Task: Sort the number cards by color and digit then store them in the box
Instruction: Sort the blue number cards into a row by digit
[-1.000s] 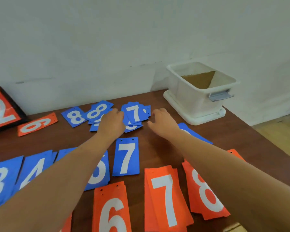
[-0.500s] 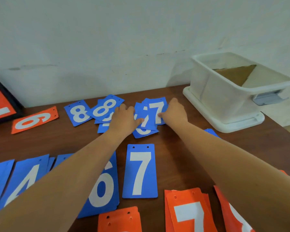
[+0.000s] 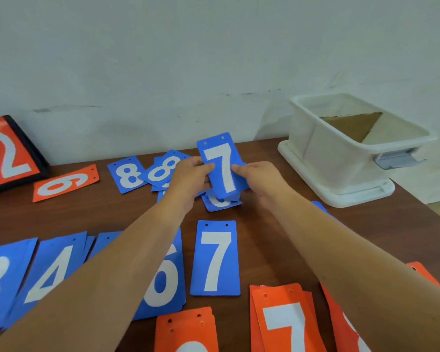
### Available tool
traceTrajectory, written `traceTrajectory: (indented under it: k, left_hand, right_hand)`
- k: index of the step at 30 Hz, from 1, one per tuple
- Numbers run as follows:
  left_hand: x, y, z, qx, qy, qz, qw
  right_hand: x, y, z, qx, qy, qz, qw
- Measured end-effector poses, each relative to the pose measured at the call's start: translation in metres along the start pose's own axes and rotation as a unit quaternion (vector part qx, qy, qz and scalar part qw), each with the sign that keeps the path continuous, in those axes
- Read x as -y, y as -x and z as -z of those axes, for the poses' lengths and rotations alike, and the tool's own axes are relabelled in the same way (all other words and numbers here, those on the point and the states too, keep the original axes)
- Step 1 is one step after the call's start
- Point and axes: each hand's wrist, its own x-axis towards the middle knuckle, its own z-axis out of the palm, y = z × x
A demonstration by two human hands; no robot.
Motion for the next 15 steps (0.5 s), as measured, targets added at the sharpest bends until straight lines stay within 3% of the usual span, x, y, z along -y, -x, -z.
traceTrajectory:
  k: [2, 4, 6, 10, 15]
  left_hand:
    - [0.005, 0.001, 0.017, -0.053, -0.005, 0.007, 0.999]
    - [0.006, 0.005, 0.033, -0.095, -0.004, 0.018, 0.995]
    - [0.011, 0.007, 0.048, -0.122, -0.011, 0.022, 0.992]
    - [0.015, 0.012, 0.069, -0.144, -0.045, 0.01, 0.989]
    - [0.013, 0.027, 0.085, -0.144, -0.056, 0.038, 0.987]
  right_hand:
    - [-0.004, -0.003, -0.004, -0.007, 0.157, 0.065, 0.986]
    - [-0.008, -0.004, -0.009, 0.004, 0.348, 0.136, 0.928]
    - [-0.014, -0.004, -0.015, 0.047, 0.464, 0.155, 0.871]
    - [-0.024, -0.005, -0.021, 0.06, 0.526, 0.168, 0.832]
    - [-0.015, 0.007, -0.025, -0.063, 0.608, 0.269, 0.744]
